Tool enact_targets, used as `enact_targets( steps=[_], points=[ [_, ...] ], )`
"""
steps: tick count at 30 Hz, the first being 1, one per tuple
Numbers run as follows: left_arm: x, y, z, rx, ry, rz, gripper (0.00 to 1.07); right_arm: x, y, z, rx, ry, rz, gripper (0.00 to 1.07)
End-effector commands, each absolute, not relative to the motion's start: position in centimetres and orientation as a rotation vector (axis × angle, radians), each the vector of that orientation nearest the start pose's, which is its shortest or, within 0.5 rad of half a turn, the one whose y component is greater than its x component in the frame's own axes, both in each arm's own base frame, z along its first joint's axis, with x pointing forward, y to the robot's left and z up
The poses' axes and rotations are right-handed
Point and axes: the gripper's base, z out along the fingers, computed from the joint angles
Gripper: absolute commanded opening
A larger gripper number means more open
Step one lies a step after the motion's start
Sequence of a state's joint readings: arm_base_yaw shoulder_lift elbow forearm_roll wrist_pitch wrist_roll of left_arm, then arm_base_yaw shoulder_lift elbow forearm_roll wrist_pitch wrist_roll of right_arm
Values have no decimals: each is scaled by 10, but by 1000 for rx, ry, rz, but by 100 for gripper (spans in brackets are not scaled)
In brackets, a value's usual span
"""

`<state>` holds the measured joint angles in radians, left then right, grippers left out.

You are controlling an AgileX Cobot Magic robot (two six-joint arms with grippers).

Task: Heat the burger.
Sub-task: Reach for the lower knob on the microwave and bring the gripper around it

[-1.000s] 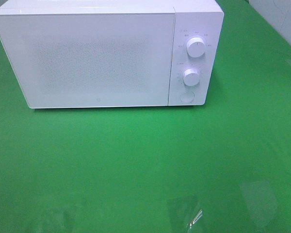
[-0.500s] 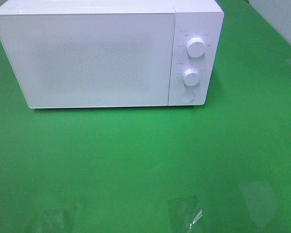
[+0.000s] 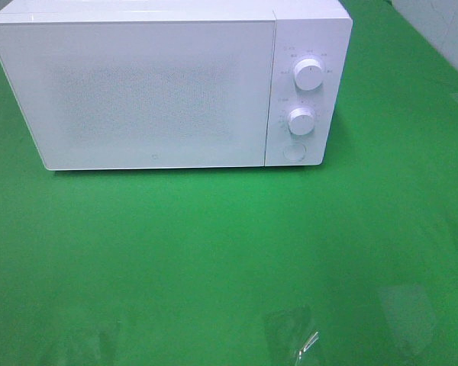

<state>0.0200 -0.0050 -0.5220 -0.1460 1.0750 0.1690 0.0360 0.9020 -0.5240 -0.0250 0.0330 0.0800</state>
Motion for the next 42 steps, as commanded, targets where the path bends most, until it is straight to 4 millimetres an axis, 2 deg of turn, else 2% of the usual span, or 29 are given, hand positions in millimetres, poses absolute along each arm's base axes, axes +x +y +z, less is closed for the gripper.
enact_targets(
  steps=[1,17,19,22,26,30,31,32,35,37,42],
  points=[
    [-11,-12,282,155,2001,-59,100,201,7,286,-1,1867,52,72],
    [-11,-12,282,155,2001,-59,100,231,13,271,-43,1797,55,72],
    [-11,-12,282,155,2001,-59,100,232,26,263,-135,1709,59,72],
    [-11,-12,282,155,2001,-59,100,232,28,261,-135,1689,61,72],
    [-11,-12,282,155,2001,-59,100,232,35,248,-128,1651,15,72],
    [-11,-12,282,155,2001,-59,100,234,53,235,-141,1605,-72,72],
    [-11,-12,282,155,2001,-59,100,234,53,235,-141,1605,-72,72],
    [-11,-12,282,155,2001,-59,100,235,64,230,-152,1587,-68,72],
    [-11,-12,282,155,2001,-59,100,235,68,229,-154,1579,-62,72],
    [-11,-12,282,155,2001,-59,100,236,87,217,-178,1559,-42,72],
    [-11,-12,282,155,2001,-59,100,237,100,203,-153,1569,-22,72]
  ],
)
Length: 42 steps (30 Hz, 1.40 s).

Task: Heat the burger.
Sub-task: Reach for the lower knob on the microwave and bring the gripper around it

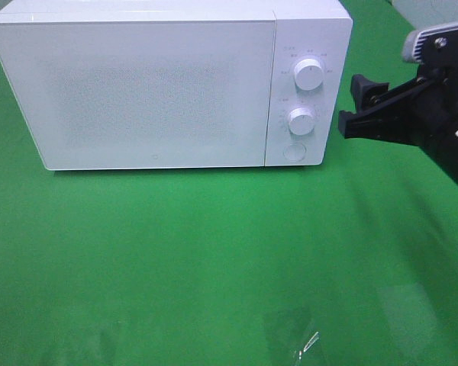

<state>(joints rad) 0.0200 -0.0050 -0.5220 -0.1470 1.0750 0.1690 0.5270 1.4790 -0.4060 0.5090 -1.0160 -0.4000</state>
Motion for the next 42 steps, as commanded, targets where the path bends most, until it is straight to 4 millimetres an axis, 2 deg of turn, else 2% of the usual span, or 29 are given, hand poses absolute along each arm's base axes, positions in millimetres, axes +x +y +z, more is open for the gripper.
enact_targets(
  steps=[1,8,18,29,38,40,42],
  points=[
    [-11,-12,282,155,2001,-59,100,237,102,200,-146,1574,-19,72],
    [-11,-12,282,155,2001,-59,100,236,121,175,-132,1581,32,72],
    [-11,-12,282,155,2001,-59,100,239,125,155,-137,1584,17,72],
    [-11,-12,282,155,2001,-59,100,261,142,140,-143,1577,7,72],
    [-11,-12,282,155,2001,-59,100,276,153,137,-129,1543,10,72],
    [-11,-12,282,155,2001,-59,100,288,162,134,-118,1528,13,72],
    [-11,-12,282,155,2001,-59,100,290,163,134,-108,1526,10,72]
  ],
)
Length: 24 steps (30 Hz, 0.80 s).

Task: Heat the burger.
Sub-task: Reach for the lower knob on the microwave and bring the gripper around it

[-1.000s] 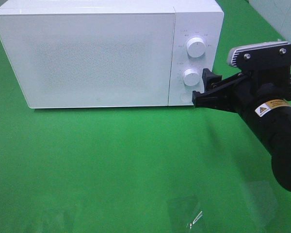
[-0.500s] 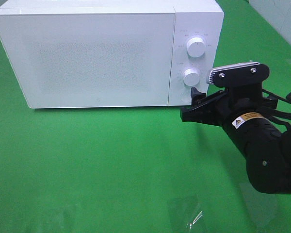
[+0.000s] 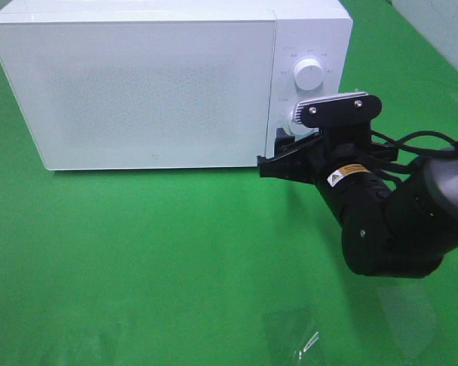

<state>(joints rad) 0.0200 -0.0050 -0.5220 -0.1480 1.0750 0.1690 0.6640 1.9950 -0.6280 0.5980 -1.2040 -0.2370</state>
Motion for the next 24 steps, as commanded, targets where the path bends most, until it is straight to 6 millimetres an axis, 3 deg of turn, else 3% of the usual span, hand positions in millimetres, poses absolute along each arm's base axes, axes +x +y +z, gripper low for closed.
enact_targets(
  steps=[1,9,24],
  points=[
    [-11,-12,282,155,2001,-59,100,290,163,134,-108,1526,10,72],
    [-11,-12,282,155,2001,-59,100,310,166,127,-70,1517,-9,72],
    [-11,-12,282,155,2001,-59,100,325,168,123,-52,1501,-17,72]
  ],
)
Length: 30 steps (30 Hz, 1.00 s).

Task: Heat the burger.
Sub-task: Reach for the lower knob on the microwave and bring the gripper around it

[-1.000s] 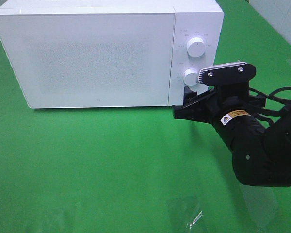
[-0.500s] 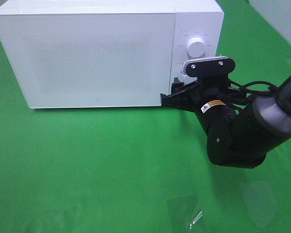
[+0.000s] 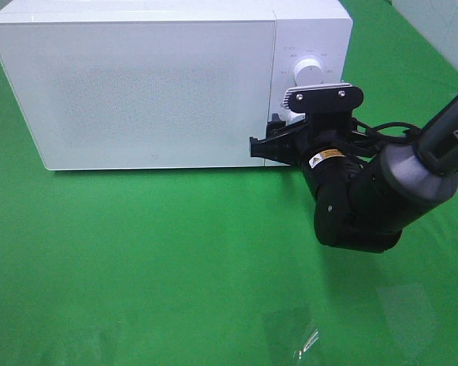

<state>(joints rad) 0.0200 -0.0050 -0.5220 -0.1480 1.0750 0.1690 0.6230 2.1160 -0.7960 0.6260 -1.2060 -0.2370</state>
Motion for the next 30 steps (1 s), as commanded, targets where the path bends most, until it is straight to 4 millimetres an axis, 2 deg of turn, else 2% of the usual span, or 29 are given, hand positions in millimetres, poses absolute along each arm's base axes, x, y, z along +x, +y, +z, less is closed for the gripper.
enact_targets(
  steps=[1,5,7,8,9,11,12,13,14,15,16,17,27,29,30],
  points=[
    [-11,-12,282,155,2001,-59,100,325,168,123,-52,1501,-17,72],
    [-11,-12,282,155,2001,-59,100,325,168,123,-51,1501,-19,69],
    [-11,-12,282,155,2001,-59,100,325,168,123,-49,1497,-20,66],
    [-11,-12,282,155,2001,-59,100,325,168,124,-48,1493,-21,60],
    [-11,-12,282,155,2001,-59,100,325,168,124,-48,1493,-21,60],
    [-11,-12,282,155,2001,-59,100,325,168,125,-47,1483,-22,40],
    [-11,-12,282,155,2001,-59,100,325,168,125,-47,1483,-22,40],
    [-11,-12,282,155,2001,-59,100,325,168,125,-53,1473,-28,27],
    [-11,-12,282,155,2001,-59,100,325,168,125,-53,1473,-28,27],
    [-11,-12,282,155,2001,-59,100,325,168,126,-64,1467,-37,13],
    [-11,-12,282,155,2001,-59,100,325,168,126,-64,1467,-37,13],
    [-11,-12,282,155,2001,-59,100,325,168,126,-68,1467,-41,2],
    [-11,-12,282,155,2001,-59,100,325,168,126,-36,1468,-6,0],
    [-11,-12,282,155,2001,-59,100,325,168,126,23,1469,60,0],
    [-11,-12,282,155,2001,-59,100,325,168,125,129,1471,181,0]
  ],
)
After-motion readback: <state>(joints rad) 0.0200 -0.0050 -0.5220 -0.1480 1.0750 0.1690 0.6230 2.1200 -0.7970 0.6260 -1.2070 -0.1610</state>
